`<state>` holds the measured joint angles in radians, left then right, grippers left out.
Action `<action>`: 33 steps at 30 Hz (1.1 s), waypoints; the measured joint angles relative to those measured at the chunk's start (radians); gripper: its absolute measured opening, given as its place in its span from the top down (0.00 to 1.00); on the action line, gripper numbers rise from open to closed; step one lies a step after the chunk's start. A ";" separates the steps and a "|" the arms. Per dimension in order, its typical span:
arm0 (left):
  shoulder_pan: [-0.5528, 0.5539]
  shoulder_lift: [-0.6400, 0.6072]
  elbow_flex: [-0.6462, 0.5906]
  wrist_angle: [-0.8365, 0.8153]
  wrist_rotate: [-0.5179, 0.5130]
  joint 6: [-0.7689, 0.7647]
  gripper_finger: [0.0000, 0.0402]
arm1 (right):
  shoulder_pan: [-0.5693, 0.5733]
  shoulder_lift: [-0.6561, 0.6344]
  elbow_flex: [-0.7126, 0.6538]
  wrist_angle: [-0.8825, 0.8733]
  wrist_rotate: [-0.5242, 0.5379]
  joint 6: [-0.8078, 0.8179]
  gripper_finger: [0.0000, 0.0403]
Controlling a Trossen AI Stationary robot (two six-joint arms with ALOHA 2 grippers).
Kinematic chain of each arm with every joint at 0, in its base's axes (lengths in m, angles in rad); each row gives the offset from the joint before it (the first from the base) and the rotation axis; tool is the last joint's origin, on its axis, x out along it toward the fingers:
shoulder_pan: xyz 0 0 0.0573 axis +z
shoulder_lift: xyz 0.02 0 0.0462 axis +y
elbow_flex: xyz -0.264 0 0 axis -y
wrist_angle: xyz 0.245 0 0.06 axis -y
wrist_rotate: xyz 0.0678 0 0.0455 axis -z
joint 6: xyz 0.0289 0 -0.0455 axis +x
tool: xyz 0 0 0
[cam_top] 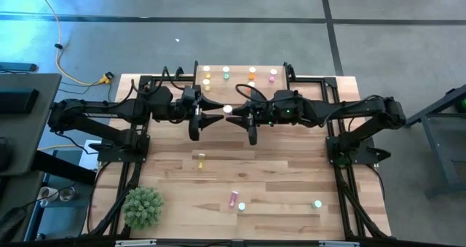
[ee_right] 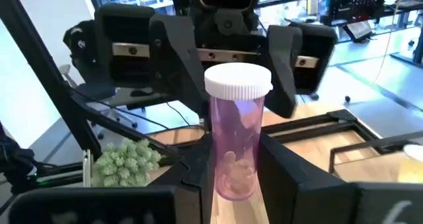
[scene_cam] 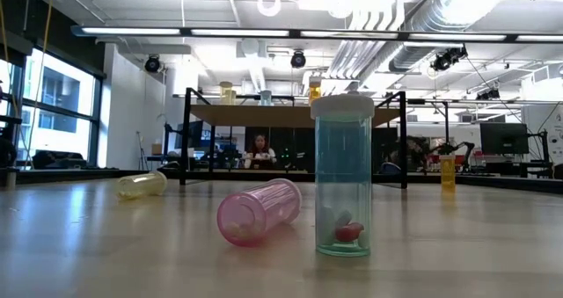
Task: Pick and place medicine bottles onto shelf by color
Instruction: Put the right pink pill bottle on the shelf aligned with the other pink pill bottle
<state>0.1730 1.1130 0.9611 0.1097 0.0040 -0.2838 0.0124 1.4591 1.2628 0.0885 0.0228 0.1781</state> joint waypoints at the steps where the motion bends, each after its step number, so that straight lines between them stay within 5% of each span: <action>1: 0.000 0.000 0.000 0.000 0.006 0.004 0.49 | 0.000 0.003 0.000 -0.003 0.000 0.000 0.80; 16: 0.005 -0.001 0.001 -0.004 0.011 0.026 0.50 | 0.000 0.043 -0.001 0.106 -0.005 0.004 0.80; 33: 0.005 0.010 0.001 0.026 0.025 0.025 0.67 | 0.000 0.059 0.000 0.117 -0.018 0.027 0.80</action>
<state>0.1776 1.1233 0.9619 0.1361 0.0289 -0.2584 0.0124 1.5177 1.2629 0.2058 0.0048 0.2054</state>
